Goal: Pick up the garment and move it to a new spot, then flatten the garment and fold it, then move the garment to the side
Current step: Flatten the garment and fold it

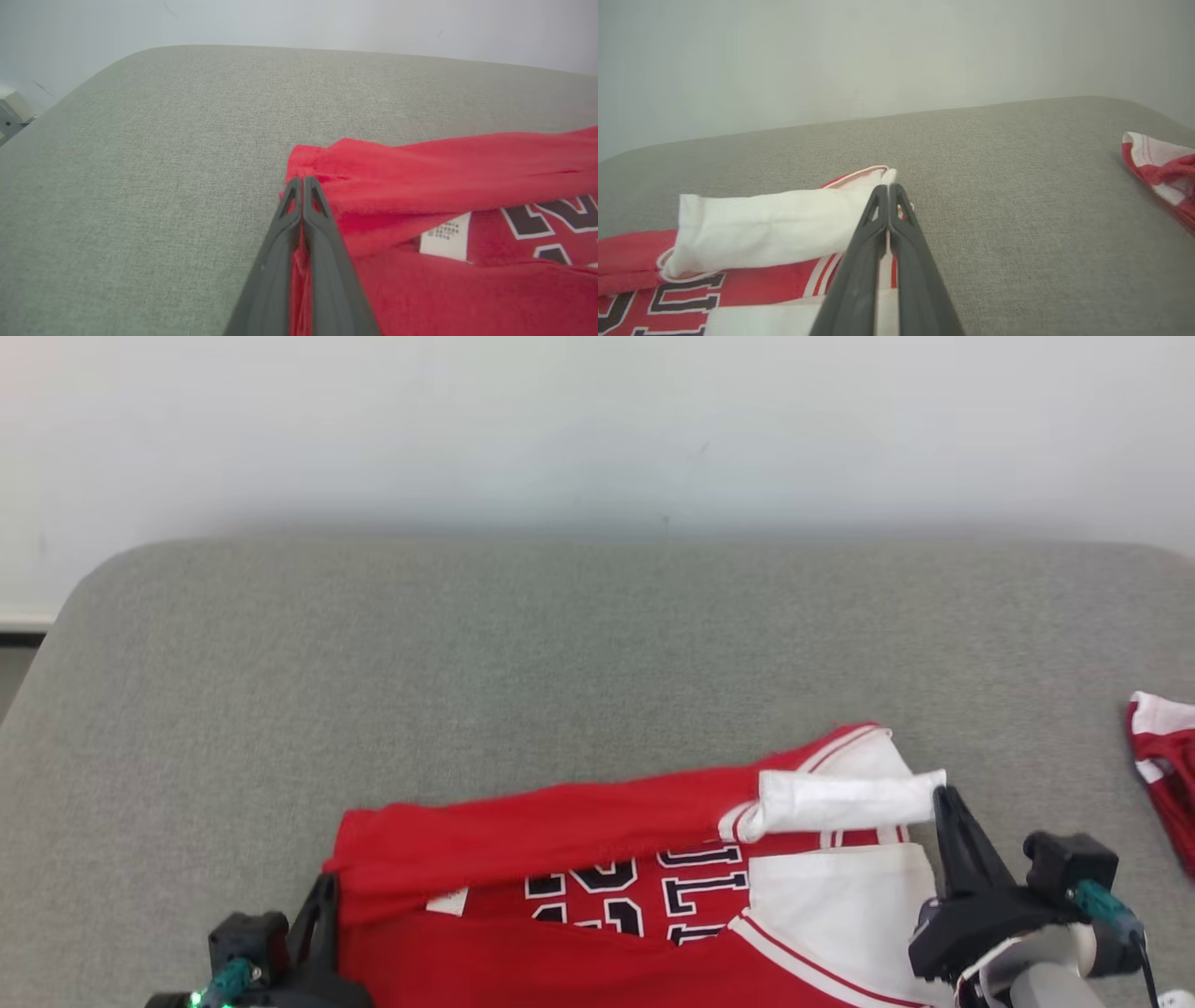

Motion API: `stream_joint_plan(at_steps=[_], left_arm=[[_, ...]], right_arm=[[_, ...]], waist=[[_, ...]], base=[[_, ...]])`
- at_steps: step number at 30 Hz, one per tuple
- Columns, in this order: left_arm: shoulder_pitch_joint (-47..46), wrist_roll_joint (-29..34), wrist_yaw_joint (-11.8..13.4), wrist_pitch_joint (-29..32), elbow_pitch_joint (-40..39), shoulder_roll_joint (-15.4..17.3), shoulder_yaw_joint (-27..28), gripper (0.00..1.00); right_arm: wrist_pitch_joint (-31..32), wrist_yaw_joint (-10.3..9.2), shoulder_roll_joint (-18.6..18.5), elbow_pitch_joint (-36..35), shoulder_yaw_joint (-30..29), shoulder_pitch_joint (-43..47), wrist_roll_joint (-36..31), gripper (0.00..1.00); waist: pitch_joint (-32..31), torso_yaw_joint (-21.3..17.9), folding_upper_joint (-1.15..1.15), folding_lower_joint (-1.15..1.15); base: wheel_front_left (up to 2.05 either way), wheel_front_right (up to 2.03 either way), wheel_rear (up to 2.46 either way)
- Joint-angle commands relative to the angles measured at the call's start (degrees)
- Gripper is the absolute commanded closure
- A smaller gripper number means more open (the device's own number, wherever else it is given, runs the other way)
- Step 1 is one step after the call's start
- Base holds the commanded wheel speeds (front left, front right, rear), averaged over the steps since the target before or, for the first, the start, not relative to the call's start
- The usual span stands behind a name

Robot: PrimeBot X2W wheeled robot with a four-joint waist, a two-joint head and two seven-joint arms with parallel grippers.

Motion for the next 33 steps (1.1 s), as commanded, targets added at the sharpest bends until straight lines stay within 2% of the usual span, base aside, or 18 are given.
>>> stream_joint_plan(at_steps=[1,10,11,12,13,14,15,21,27,33], left_arm=[[1.0,0.3,-0.1,-0.2,0.0,-0.1,0.2,1.00],[4.7,0.9,0.1,-0.2,-0.6,-0.8,2.0,0.98],[5.0,1.1,0.3,-0.2,-0.5,-0.8,2.2,0.74],[5.2,1.3,0.4,-0.2,-0.5,-0.9,2.4,0.00],[5.4,1.5,0.6,-0.2,-0.5,-0.9,2.7,0.00],[5.7,1.5,1.0,-0.2,-0.9,-0.9,3.1,0.00],[6.1,1.7,1.4,-0.2,-1.4,-1.0,3.5,0.00],[10.7,2.6,4.0,-0.2,-7.1,-1.6,5.7,0.00],[15.4,3.7,4.5,-0.2,-12.4,-2.1,7.1,0.00],[18.3,4.6,4.7,-0.2,-15.3,-2.5,6.7,0.00]], right_arm=[[-0.2,-0.18,0.4,-0.2,-0.2,0.8,0.4,1.00],[-0.2,-0.18,1.7,1.4,0.1,4.5,0.2,1.00],[-0.2,-0.18,1.7,2.1,0.3,4.5,0.4,1.00],[-0.2,-0.18,1.6,2.6,0.6,4.5,0.5,0.88],[-0.2,-0.18,1.5,2.9,0.7,4.4,0.6,0.59],[-0.2,-0.18,1.5,3.1,0.7,4.3,0.8,0.42],[-0.2,-0.18,1.5,3.3,0.9,4.3,1.0,0.00],[-0.2,-0.18,1.6,-0.9,-0.7,6.4,1.6,0.00],[-0.2,-0.18,2.4,-3.3,-1.9,8.7,0.5,0.00],[-0.2,-0.18,3.2,-1.1,-1.6,9.6,-0.1,0.00]], waist=[[-1.9,-1.6,0.01,0.02],[-3.2,-2.3,0.01,0.02],[-3.3,-2.3,0.01,0.02],[-3.3,-2.3,0.01,0.02],[-3.3,-2.3,0.01,0.02],[-3.3,-2.3,0.01,0.02],[-3.3,-2.2,0.01,0.02],[-4.3,-2.2,0.01,0.02],[-5.5,-2.1,0.01,0.02],[-6.3,-1.4,0.01,0.02]], base=[[0.00,0.00,0.00],[0.00,0.00,0.00],[0.00,0.00,0.00],[0.00,0.00,0.00],[0.00,0.00,0.00],[0.00,0.00,0.00],[0.00,0.00,0.00],[0.00,0.00,0.00],[0.00,0.00,0.00],[0.00,0.00,0.00]])
